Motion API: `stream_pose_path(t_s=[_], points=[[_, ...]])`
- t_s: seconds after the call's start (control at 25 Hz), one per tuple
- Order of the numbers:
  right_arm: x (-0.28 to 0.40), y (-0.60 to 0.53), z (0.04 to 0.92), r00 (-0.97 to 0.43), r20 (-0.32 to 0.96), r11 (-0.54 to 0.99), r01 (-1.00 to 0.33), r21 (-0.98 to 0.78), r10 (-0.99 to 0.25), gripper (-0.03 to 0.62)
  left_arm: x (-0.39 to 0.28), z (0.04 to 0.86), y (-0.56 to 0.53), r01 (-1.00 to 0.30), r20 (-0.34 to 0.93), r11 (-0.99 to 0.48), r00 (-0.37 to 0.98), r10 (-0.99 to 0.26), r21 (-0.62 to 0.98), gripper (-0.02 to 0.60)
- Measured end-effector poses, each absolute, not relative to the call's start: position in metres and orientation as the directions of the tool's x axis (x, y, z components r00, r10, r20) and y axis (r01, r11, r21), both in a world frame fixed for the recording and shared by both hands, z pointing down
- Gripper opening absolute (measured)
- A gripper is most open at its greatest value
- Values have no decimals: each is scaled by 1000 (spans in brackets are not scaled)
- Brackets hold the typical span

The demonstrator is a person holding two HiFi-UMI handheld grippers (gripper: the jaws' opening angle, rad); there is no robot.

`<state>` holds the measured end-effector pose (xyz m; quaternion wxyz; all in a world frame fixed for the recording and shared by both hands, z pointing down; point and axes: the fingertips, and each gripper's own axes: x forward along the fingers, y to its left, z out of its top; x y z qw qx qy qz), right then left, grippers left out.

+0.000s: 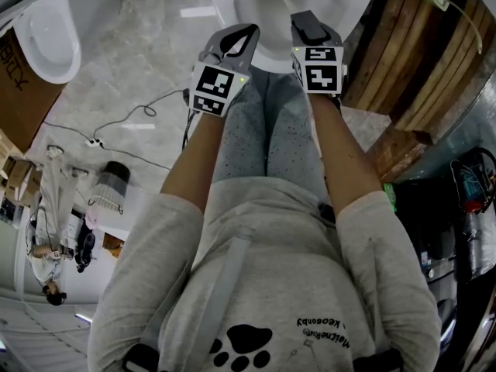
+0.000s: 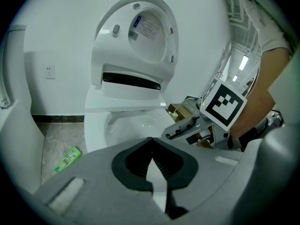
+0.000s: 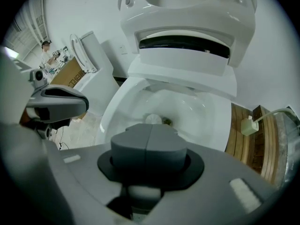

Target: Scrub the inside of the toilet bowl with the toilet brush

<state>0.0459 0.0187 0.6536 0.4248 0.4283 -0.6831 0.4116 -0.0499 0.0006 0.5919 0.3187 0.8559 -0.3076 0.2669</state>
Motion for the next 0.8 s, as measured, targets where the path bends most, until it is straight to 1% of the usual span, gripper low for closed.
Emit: stream_pose_path(t_s=[0.6, 0.8], points=[[51, -8, 656, -272, 928, 308, -932, -188, -254, 147, -46, 597, -13, -698, 657, -604, 666, -352, 384, -5], [56, -19, 655, -270, 928, 339, -924, -174, -258, 147, -44, 595, -15, -700, 658, -604, 665, -354, 382, -5]])
